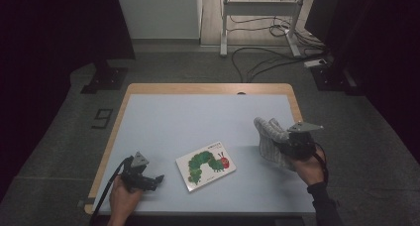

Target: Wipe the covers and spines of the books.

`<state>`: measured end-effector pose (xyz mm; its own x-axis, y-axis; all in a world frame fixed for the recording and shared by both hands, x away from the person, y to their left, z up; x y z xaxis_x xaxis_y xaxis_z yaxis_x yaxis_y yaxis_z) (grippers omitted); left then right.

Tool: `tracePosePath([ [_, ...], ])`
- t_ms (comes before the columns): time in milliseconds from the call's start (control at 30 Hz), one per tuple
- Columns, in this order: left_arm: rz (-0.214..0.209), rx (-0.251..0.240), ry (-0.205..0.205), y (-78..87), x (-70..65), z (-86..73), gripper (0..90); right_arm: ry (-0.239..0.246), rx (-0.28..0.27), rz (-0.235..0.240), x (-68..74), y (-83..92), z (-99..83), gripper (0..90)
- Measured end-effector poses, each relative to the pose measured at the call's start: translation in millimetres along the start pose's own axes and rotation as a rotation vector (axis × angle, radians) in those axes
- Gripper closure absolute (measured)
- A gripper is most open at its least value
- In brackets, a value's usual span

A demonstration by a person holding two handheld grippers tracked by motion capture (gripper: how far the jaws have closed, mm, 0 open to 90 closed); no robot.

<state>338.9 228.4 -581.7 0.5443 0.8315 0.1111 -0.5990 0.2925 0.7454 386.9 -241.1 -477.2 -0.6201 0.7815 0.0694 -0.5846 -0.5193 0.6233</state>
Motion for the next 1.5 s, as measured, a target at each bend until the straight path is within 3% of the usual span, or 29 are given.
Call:
tracePosePath([
  [200,0.000,0.000,0.001,0.1,-0.1,0.0,0.0,0.000,0.028,-0.020,-4.3,-10.4,-12.8,60.9],
  [867,0.000,-0.001,0.003,0.0,-0.3,0.1,0.0,-0.030,0.131,-0.013,-10.3,-58.6,-62.4,55.6],
  [1067,0.000,-0.001,0.003,0.0,-0.3,0.1,0.0,-0.030,0.133,0.007,-9.0,-64.0,-66.6,44.3],
  [1167,0.000,-0.001,0.003,-0.1,-0.3,0.1,0.0,-0.008,0.153,0.007,-7.0,-65.3,-66.4,33.0],
  [1333,0.000,-0.001,0.003,-0.1,-0.2,0.1,0.0,-0.013,0.171,-0.002,-4.0,-67.0,-64.7,13.1],
  [1400,-0.001,-0.001,0.003,-0.1,-0.2,0.1,0.0,-0.012,0.169,-0.002,-3.2,-64.7,-62.5,10.9],
  [1500,0.000,-0.002,0.003,-0.1,-0.2,0.1,0.0,-0.008,0.164,-0.014,-3.4,-59.3,-58.9,0.0],
])
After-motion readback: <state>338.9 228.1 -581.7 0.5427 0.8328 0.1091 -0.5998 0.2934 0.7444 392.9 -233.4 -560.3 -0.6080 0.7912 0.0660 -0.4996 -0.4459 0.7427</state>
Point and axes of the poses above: each handheld gripper's, and its own axes: y roughly backward along the jaws, z roughly out of its top, x roughly to its left, the point moved 7 cm from there along -y, roughly forward along the jaws, and after that the axes turned 9 degrees about z, right-handed, at the moved point
